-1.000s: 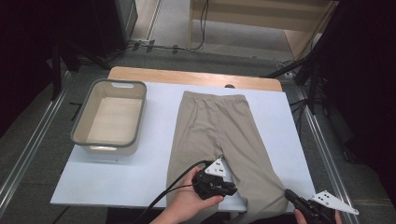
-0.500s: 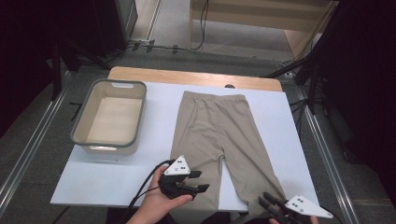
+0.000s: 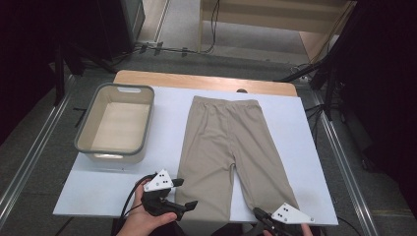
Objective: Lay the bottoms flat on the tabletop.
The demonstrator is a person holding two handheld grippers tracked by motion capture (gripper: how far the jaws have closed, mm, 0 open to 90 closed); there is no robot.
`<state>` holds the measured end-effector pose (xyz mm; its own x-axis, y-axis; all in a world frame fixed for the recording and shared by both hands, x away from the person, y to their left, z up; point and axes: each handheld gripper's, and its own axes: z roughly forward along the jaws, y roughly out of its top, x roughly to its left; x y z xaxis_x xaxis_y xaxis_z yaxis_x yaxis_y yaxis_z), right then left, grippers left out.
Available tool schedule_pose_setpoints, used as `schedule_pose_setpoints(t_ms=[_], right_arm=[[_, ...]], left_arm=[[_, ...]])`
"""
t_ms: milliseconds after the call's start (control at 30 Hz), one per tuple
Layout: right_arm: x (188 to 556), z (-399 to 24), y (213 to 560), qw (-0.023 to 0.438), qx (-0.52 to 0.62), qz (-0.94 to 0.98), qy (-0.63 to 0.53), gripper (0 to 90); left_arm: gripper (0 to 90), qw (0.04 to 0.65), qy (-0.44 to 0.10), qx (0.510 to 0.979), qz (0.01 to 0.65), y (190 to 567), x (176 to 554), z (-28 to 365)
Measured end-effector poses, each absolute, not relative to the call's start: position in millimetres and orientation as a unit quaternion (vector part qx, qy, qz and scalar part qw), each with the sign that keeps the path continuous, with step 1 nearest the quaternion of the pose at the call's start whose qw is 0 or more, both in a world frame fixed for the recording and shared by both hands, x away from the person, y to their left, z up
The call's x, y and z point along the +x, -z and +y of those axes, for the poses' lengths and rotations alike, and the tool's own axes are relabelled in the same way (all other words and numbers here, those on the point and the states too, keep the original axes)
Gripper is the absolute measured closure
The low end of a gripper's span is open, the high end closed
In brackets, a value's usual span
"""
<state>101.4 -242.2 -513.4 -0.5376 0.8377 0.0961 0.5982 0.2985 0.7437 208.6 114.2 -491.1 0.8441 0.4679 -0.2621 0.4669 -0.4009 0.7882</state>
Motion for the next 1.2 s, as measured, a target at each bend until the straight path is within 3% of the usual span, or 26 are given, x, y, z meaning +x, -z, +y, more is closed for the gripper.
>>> schedule_pose_setpoints(t_ms=[33,67,133,233,400,567,633,733,833,900,1133,1200], right_arm=[[99,-242,511,0.144,0.446,0.787,-0.4,84.9],[98,-243,510,0.134,0.435,0.783,-0.423,77.2],[98,-247,505,0.134,0.429,0.775,-0.444,53.7],[100,-269,503,0.164,0.465,0.75,-0.441,50.3],[105,-313,511,0.211,0.528,0.721,-0.396,52.4],[110,-324,528,0.203,0.552,0.724,-0.361,55.6],[111,-323,530,0.207,0.552,0.724,-0.357,61.1],[112,-324,530,0.208,0.556,0.723,-0.354,73.0],[112,-327,530,0.194,0.562,0.719,-0.36,85.4],[112,-329,530,0.185,0.565,0.716,-0.365,88.0],[112,-343,527,0.194,0.579,0.703,-0.364,88.4],[111,-348,527,0.218,0.586,0.701,-0.342,88.4]], left_arm=[[13.6,0.467,-0.003,0.838,0.282,491,208,116],[14.1,0.46,-0.008,0.841,0.285,492,208,119],[16.8,0.449,-0.01,0.842,0.297,494,207,124],[22.5,0.441,-0.008,0.843,0.307,500,202,131],[30.3,0.424,-0.02,0.847,0.322,507,188,131],[36.2,0.394,-0.084,0.856,0.325,511,172,119],[41.2,0.39,-0.101,0.854,0.329,512,168,115],[56.4,0.372,-0.132,0.861,0.321,511,164,112],[76.4,0.378,-0.112,0.86,0.323,510,169,116],[88.8,0.383,-0.087,0.861,0.322,510,172,120],[90.0,0.401,-0.05,0.855,0.325,501,180,140],[90.0,0.4,-0.045,0.855,0.326,501,183,147]])
